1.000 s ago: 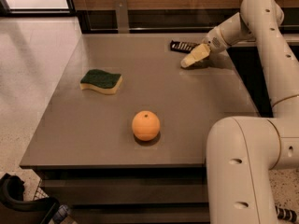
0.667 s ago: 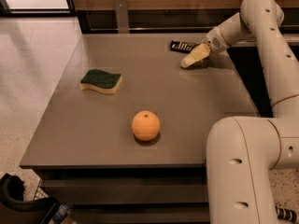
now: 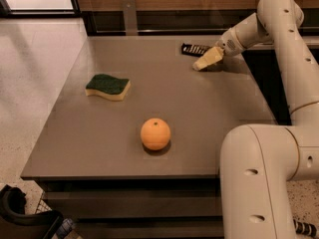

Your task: Move rxbar chocolate near orange

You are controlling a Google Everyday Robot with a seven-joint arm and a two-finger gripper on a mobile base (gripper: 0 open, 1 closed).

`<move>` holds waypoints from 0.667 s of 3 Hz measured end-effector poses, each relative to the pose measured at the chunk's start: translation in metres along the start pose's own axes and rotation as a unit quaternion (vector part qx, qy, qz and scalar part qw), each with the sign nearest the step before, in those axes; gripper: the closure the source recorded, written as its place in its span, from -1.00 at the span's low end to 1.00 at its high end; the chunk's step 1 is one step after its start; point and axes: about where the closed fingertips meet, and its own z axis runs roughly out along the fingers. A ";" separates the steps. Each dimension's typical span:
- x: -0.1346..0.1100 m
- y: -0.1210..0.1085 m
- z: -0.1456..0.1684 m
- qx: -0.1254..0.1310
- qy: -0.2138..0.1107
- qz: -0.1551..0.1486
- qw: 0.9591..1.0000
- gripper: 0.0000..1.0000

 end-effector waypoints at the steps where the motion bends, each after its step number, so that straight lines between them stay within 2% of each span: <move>1: -0.003 0.001 -0.003 0.000 0.000 0.000 1.000 0.20; 2: -0.006 0.002 -0.007 0.000 0.000 0.000 1.000 0.67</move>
Offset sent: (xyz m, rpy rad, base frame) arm -0.0003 0.0002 0.0030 0.0000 -0.0001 0.0001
